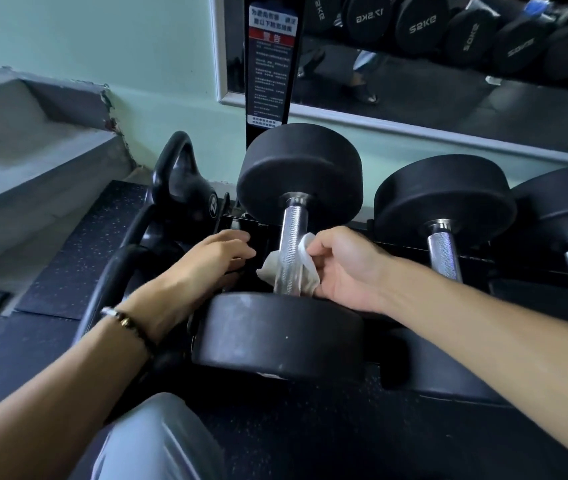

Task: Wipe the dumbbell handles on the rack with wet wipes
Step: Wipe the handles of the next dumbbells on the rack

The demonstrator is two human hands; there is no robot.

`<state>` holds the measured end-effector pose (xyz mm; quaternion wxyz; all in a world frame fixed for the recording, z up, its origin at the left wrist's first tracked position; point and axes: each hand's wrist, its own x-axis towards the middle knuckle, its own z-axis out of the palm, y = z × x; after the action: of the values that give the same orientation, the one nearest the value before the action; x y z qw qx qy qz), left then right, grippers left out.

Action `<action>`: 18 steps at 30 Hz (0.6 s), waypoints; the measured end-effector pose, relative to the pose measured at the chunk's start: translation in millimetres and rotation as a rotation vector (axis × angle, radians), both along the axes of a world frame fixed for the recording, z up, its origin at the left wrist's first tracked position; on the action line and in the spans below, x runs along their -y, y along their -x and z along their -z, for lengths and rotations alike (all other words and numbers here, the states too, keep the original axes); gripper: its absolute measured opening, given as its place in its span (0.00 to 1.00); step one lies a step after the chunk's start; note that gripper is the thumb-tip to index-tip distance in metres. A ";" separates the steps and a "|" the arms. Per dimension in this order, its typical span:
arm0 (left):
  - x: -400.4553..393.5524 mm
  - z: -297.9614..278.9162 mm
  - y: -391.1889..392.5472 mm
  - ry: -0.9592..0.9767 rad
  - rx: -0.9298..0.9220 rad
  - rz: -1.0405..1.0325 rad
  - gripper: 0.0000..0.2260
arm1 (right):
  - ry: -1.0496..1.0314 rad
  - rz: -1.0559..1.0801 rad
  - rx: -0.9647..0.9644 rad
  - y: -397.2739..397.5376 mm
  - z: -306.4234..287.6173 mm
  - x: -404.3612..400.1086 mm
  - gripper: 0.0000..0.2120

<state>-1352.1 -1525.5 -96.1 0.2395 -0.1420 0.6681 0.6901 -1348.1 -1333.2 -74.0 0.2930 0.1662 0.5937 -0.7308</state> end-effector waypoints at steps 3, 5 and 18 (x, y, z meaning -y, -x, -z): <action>-10.2 5.7 12.8 -0.177 0.076 0.129 0.16 | -0.101 -0.052 -0.014 3.6 5.1 -1.0 0.16; -11.3 9.4 15.2 -0.221 0.046 0.221 0.15 | -0.347 -0.189 -0.092 2.4 5.8 -5.9 0.11; -8.1 6.2 17.9 -0.319 0.005 0.160 0.03 | -0.801 -0.202 -0.335 -55.2 -25.2 6.6 0.18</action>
<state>-1370.0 -1517.4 -102.3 0.3150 -0.0503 0.5585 0.7657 -1292.8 -1339.8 -48.8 0.1755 0.0872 0.8824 -0.4278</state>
